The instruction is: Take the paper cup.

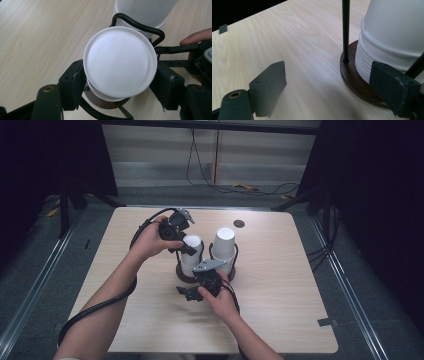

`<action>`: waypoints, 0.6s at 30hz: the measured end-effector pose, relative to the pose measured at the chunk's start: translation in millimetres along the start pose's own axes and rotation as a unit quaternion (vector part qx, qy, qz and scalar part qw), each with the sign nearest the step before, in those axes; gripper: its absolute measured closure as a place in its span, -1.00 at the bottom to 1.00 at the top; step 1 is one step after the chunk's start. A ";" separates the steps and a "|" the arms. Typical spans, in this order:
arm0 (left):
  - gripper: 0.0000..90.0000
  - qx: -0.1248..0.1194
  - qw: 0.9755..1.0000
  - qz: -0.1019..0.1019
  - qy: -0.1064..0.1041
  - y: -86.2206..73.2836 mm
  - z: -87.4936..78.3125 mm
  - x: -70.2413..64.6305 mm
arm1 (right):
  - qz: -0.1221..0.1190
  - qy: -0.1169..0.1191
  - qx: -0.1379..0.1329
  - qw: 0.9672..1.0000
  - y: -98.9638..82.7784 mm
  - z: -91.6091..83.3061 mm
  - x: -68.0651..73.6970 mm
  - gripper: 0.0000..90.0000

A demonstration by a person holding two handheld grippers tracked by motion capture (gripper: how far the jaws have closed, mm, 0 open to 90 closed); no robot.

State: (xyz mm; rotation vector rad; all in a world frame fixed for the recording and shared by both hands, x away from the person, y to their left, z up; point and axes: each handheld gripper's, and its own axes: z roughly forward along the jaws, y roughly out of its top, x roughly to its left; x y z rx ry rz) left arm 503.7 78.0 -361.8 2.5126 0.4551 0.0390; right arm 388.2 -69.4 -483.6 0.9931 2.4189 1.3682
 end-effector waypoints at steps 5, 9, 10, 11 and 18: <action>-0.27 0.006 1.000 0.005 0.000 -0.2 -1.1 -0.2 | -0.009 -0.003 -0.005 1.000 4.0 0.5 1.3 -0.70; -0.27 0.009 1.000 0.005 0.002 0.8 -2.4 -0.9 | -0.007 -0.006 0.001 1.000 4.6 0.8 0.8 -0.66; -0.27 0.009 1.000 0.005 0.002 0.8 -2.4 -0.9 | -0.007 -0.006 0.001 1.000 4.6 0.8 0.8 -0.66; -0.27 0.008 1.000 0.004 0.004 1.9 -4.7 -1.5 | -0.013 -0.010 0.002 1.000 4.2 0.3 0.7 -0.67; -0.27 0.006 1.000 -0.001 0.003 5.7 -11.7 -2.0 | -0.014 -0.009 0.001 1.000 3.8 -0.8 0.0 -0.66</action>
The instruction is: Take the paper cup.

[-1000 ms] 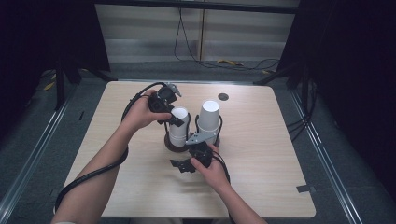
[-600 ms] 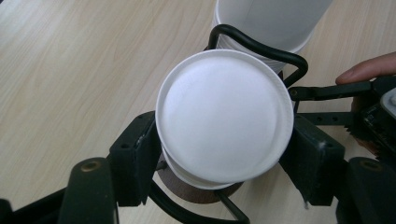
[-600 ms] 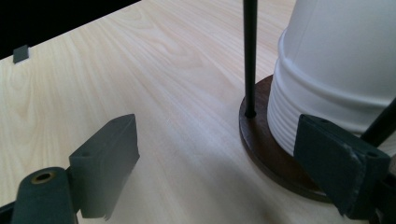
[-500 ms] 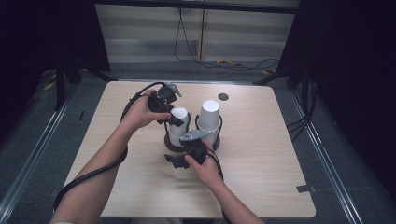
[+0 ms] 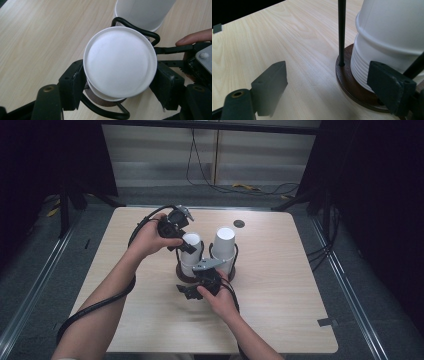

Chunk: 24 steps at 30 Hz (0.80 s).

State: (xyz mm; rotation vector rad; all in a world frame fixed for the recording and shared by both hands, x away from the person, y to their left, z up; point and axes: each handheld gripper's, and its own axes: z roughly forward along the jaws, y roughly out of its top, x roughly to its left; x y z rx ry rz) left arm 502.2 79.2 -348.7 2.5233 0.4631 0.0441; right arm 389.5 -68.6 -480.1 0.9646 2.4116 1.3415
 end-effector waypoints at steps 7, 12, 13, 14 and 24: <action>-0.27 -0.003 1.000 -0.003 0.000 6.2 -10.1 -0.6 | 0.002 -0.005 -0.002 1.000 -2.2 -2.0 -1.4 -0.63; -0.27 0.003 1.000 0.000 0.000 9.0 -15.5 0.7 | 0.003 -0.005 -0.001 1.000 -2.3 -2.3 -2.1 -0.63; -0.27 0.001 1.000 -0.007 0.000 9.4 -16.9 0.6 | 0.000 -0.007 0.002 1.000 -2.2 -2.1 -2.2 -0.64; -0.27 0.001 1.000 -0.007 0.000 9.7 -18.6 1.2 | 0.000 -0.007 0.002 1.000 -2.2 -2.1 -2.2 -0.64; -0.27 -0.002 1.000 -0.005 0.003 15.1 -29.6 0.7 | 0.001 -0.011 0.002 1.000 -3.7 -3.5 -3.9 -0.67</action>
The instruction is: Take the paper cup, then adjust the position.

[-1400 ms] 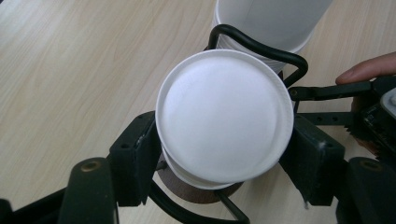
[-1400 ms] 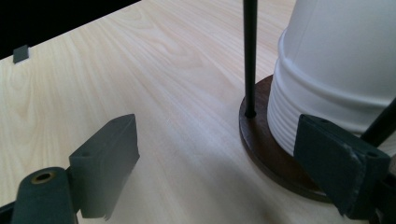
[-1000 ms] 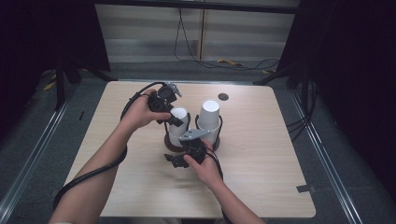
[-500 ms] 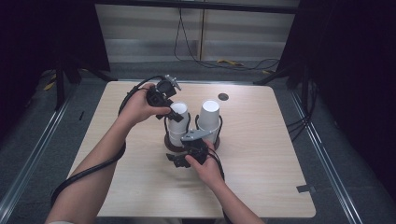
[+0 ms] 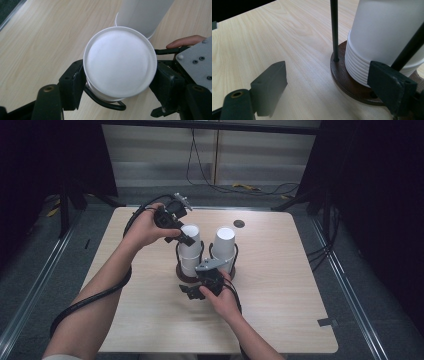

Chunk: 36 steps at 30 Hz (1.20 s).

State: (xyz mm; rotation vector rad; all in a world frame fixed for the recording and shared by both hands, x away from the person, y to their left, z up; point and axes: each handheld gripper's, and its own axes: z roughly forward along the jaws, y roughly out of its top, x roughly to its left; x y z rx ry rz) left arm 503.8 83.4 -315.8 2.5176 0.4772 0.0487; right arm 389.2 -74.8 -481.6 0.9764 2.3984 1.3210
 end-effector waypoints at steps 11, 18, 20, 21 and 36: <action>-0.27 -0.002 1.000 0.001 -0.001 6.5 -6.6 0.4 | -0.001 0.002 0.009 1.000 -3.5 1.6 -0.1 -0.69; -0.27 -0.006 1.000 0.001 0.000 8.5 -18.9 -1.1 | 0.000 0.003 0.010 1.000 -4.4 2.6 -0.6 -0.69; -0.27 -0.005 1.000 -0.003 -0.001 8.7 -22.4 -1.3 | 0.000 0.003 0.011 1.000 -3.8 2.6 -0.5 -0.69; -0.27 -0.005 1.000 -0.001 0.000 8.7 -24.4 -0.9 | -0.001 0.003 0.011 1.000 -3.5 2.6 -0.5 -0.69; -0.27 -0.022 1.000 0.007 0.006 6.2 -56.4 -13.4 | -0.008 0.006 0.019 1.000 -8.1 0.6 0.3 -0.70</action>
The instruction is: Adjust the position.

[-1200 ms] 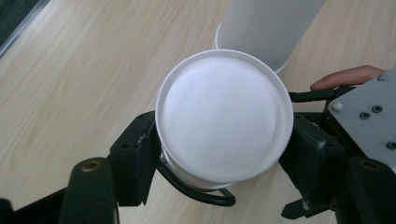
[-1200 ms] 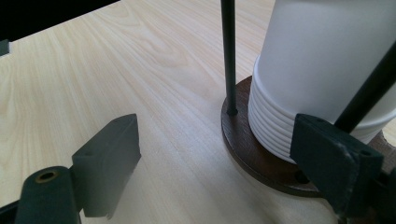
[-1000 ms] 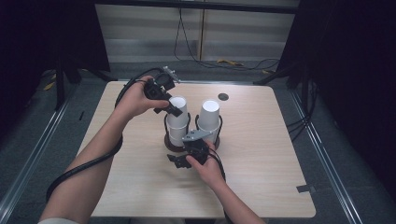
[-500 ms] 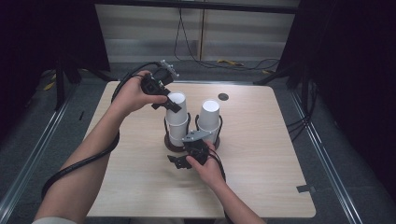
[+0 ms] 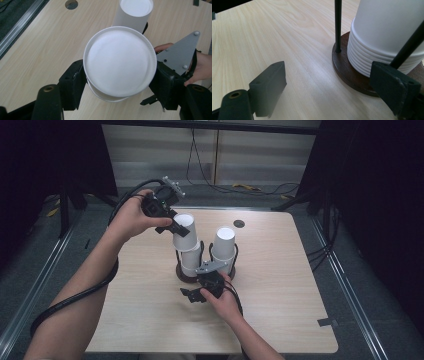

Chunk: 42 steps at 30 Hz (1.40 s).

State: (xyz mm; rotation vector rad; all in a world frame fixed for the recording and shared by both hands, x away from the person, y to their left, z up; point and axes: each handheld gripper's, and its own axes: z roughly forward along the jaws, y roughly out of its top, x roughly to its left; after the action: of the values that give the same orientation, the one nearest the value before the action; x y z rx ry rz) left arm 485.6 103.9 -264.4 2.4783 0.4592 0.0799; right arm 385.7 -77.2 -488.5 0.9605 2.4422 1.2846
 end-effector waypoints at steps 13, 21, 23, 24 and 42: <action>-0.27 -0.009 1.000 -0.005 0.002 -25.2 -11.9 -21.3 | -0.007 0.028 0.000 1.000 -11.5 -17.1 3.7 -0.70; -0.26 -0.009 1.000 -0.015 0.003 -43.4 -12.8 -28.5 | -0.022 0.040 0.001 0.999 -14.0 -23.1 5.6 -0.70; -0.26 -0.012 1.000 -0.018 0.004 -47.4 -12.1 -31.3 | -0.028 0.046 -0.001 0.999 -14.7 -26.7 6.2 -0.70; -0.26 -0.014 1.000 -0.019 0.005 -49.0 -11.3 -32.6 | -0.028 0.046 -0.001 0.999 -14.7 -26.7 6.2 -0.70; -0.26 -0.019 0.999 -0.018 -0.017 -62.4 12.1 -52.8 | -0.037 0.048 -0.010 0.998 -22.9 -49.1 5.1 -0.70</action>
State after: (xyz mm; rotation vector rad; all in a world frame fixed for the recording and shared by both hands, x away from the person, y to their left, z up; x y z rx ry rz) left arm 418.9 126.0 -307.9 2.4288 0.4830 0.0306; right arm 348.7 -115.4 -477.1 0.8138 2.5055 1.3561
